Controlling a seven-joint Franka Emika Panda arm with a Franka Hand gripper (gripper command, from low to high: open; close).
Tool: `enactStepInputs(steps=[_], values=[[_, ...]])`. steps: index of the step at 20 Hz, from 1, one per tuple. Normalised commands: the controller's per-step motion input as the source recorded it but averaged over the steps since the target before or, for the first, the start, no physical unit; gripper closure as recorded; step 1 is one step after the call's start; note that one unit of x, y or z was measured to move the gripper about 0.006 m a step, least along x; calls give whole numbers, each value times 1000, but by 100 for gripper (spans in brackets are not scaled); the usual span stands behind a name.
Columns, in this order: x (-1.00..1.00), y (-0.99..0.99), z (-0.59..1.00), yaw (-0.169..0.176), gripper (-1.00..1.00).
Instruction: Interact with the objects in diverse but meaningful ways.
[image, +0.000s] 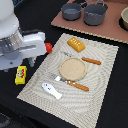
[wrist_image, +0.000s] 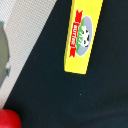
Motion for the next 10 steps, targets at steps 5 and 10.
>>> enactStepInputs(steps=[5,10], values=[[-140,14,-444,-1,-100],[-410,39,-435,0,-100]])
